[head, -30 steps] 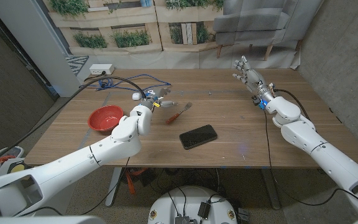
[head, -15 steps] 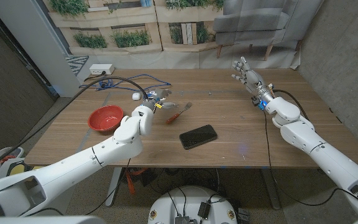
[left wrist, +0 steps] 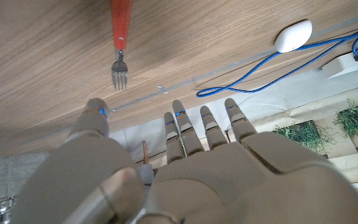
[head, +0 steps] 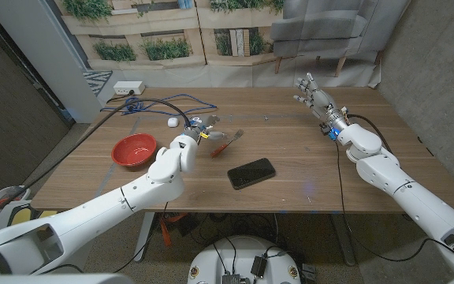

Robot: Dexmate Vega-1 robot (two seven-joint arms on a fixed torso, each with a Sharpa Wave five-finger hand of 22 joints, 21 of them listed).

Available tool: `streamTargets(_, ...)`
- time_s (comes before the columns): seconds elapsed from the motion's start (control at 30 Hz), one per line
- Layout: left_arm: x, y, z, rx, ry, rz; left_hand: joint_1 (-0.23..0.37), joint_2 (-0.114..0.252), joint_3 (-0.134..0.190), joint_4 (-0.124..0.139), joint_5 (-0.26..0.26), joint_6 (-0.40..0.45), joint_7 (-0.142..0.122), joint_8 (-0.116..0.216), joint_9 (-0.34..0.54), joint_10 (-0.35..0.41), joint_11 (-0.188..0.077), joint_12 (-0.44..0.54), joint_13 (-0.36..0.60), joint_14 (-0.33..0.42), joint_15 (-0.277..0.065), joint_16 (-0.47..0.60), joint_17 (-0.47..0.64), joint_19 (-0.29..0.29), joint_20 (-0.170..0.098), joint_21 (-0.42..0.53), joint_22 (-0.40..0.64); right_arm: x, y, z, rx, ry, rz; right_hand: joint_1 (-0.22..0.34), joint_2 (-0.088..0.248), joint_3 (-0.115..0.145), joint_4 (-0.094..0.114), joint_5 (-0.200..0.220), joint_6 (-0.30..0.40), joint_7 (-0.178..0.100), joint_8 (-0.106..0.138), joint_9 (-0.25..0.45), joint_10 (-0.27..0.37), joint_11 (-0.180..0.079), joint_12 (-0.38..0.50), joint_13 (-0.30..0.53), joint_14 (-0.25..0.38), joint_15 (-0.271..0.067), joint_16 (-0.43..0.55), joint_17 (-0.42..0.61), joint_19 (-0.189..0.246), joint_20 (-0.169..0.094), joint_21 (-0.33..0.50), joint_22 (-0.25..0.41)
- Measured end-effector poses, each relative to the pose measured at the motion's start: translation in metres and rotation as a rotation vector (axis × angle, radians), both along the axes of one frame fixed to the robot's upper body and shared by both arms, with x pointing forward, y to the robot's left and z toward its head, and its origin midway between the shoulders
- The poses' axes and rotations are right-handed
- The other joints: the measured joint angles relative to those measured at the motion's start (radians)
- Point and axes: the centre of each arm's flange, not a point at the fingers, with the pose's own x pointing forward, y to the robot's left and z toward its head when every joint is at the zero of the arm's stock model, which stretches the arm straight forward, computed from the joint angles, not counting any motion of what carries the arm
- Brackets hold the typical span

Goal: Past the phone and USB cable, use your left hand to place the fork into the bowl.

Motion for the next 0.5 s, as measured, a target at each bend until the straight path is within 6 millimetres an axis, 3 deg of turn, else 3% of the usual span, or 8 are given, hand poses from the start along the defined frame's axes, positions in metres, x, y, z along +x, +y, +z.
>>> streamTargets(0.1,0.0015,-0.0016,-0.0009,0.004,0.004,-0.002,0.002,0.002,-0.003,0.003,0.000,0.007,0.000,0.000,0.000,0.000,0.000,0.000,0.000,-0.005,-0.005,-0.004,0.000,0.003,-0.011,0.000,0.000,-0.0007,-0.0014,0.0007,0.002,-0.006,-0.002,0.000,0.000,0.000,0.000,0.000,0.000,0.000,0.000,0.000,0.000,0.000,0.000,0.000,0.000,0.000,0.000,0.000,-0.009,0.009,-0.005,0.000)
streamTargets(0.5,0.0052,-0.0045,-0.0038,0.014,0.015,0.000,0.007,0.007,-0.003,0.003,-0.006,0.018,0.004,0.000,0.000,0.000,0.000,-0.006,0.005,-0.008,-0.008,-0.004,0.000,0.003,-0.011,0.000,0.000,-0.0018,-0.0052,-0.0019,0.001,-0.005,-0.018,0.008,-0.008,0.004,-0.004,0.000,0.005,-0.005,0.000,0.000,0.005,-0.006,0.000,0.000,0.000,0.000,0.000,0.000,-0.018,0.018,-0.009,0.000)
